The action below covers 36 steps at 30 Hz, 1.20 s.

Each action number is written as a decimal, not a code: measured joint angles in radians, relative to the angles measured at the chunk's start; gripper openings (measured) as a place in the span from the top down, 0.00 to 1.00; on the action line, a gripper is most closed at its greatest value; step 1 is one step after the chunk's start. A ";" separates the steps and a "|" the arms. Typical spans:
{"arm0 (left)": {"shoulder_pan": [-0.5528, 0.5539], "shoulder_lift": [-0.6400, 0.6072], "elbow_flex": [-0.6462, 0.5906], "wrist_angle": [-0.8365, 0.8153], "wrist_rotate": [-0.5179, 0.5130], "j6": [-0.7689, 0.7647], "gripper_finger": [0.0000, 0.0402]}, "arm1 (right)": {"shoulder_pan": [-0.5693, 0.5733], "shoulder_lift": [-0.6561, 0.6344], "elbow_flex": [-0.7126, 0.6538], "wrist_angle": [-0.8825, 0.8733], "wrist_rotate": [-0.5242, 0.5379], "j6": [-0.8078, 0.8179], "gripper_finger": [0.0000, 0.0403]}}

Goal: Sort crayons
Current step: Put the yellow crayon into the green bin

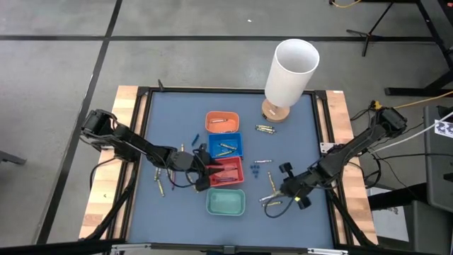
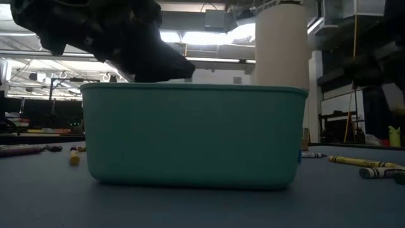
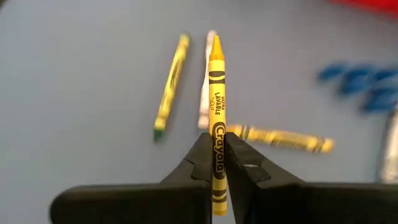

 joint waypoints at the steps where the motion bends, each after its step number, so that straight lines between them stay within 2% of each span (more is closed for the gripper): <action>1: -0.001 0.000 0.000 -0.004 0.002 0.000 0.79 | 0.000 0.000 0.016 0.000 0.017 -0.010 0.95; 7: -0.009 -0.004 0.000 -0.001 0.002 0.033 0.79 | 0.000 -0.001 0.071 0.112 0.121 -0.093 0.94; 12: -0.022 -0.004 0.000 -0.001 0.002 0.130 0.79 | 0.000 -0.001 0.071 0.286 0.115 -0.216 0.94; 17: -0.033 -0.004 0.000 -0.001 0.002 0.229 0.79 | 0.000 0.002 0.072 0.460 0.112 -0.240 0.94; 24: -0.034 -0.004 0.000 -0.002 -0.002 0.260 0.79 | -0.003 0.109 0.072 0.762 0.108 -0.263 0.94; 30: -0.034 -0.003 0.000 -0.005 0.027 0.261 0.79 | -0.048 0.236 0.072 0.974 0.082 -0.290 0.94; 36: -0.036 -0.003 0.001 -0.021 0.089 0.271 0.79 | -0.128 0.274 0.072 1.070 -0.036 -0.209 0.94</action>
